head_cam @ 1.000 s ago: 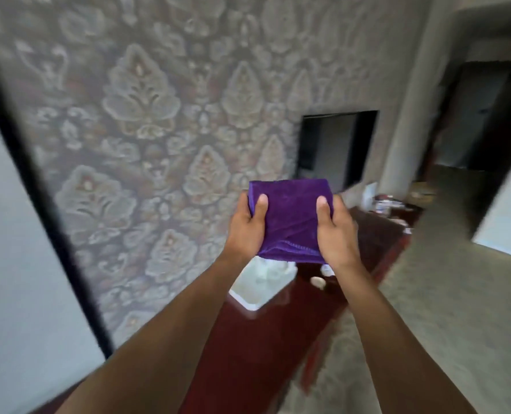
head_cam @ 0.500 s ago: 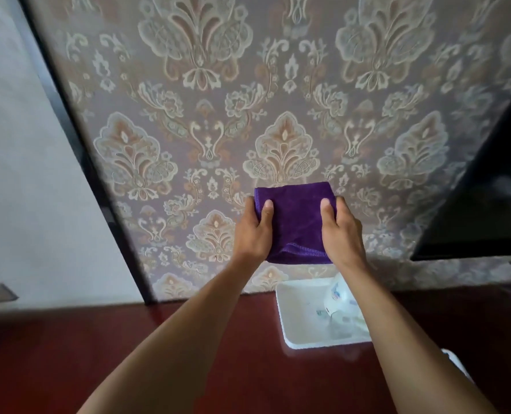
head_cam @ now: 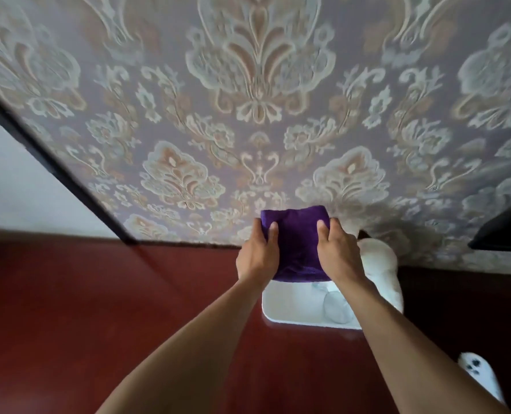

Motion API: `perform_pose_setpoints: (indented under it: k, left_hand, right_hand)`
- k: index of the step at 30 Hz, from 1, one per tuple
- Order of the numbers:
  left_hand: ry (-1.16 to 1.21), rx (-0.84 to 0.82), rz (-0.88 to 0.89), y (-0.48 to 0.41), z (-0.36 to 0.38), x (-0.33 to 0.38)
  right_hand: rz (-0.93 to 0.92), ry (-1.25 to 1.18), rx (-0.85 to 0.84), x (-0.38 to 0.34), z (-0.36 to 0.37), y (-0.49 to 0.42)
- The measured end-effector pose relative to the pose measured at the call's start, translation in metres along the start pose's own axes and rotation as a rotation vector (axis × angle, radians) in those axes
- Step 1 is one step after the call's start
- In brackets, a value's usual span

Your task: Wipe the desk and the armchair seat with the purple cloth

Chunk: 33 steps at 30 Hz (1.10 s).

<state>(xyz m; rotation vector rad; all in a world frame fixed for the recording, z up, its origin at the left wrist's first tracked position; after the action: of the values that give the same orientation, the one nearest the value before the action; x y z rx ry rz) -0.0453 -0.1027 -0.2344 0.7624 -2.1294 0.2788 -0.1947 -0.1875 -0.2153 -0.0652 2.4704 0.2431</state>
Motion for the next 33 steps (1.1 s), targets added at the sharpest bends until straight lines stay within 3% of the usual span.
perform_pose_setpoints:
  k: [6,10,13,17,22,24,27,33]
  left_hand:
    - [-0.238,-0.190,-0.021,-0.013,0.077,-0.065]
    - [-0.303,-0.206,0.195,-0.025,0.102,-0.084]
    - [-0.605,-0.234,0.380,-0.029,0.118,-0.098]
    - [-0.933,-0.315,0.484,-0.025,0.133,-0.125]
    - [-1.090,-0.303,0.461,-0.028,0.138,-0.139]
    - [-1.136,-0.333,0.439,-0.031,0.141,-0.139]
    - [-1.129,-0.399,0.429,-0.032,0.134,-0.131]
    - [-0.929,-0.411,0.373,-0.004,0.079,-0.072]
  right_hand:
    - [0.055,0.218,-0.186,0.061,0.081,-0.036]
    - [-0.004,0.265,-0.249,0.078,0.112,-0.047]
    - [-0.069,0.386,-0.299,0.089,0.129,-0.049]
    - [-0.101,0.764,-0.228,0.093,0.149,-0.048]
    - [-0.122,1.016,-0.116,0.092,0.163,-0.030]
    - [-0.083,1.009,-0.227,0.094,0.163,-0.026]
    - [-0.069,0.953,-0.193,0.092,0.161,-0.033]
    - [-0.100,0.564,-0.326,0.063,0.101,-0.015]
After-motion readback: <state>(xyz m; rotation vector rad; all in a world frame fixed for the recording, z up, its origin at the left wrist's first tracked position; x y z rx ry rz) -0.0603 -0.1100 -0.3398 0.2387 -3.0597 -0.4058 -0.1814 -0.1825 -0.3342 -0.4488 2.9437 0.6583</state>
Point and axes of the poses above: each hand's wrist, its own y-axis away from the middle knuckle, its own z-axis out of the palm, x = y × z, the point moved 3 cm from there along -y, towards the middle knuckle, and after that the axes turned 7 degrees about z, right-handed, at the moved point
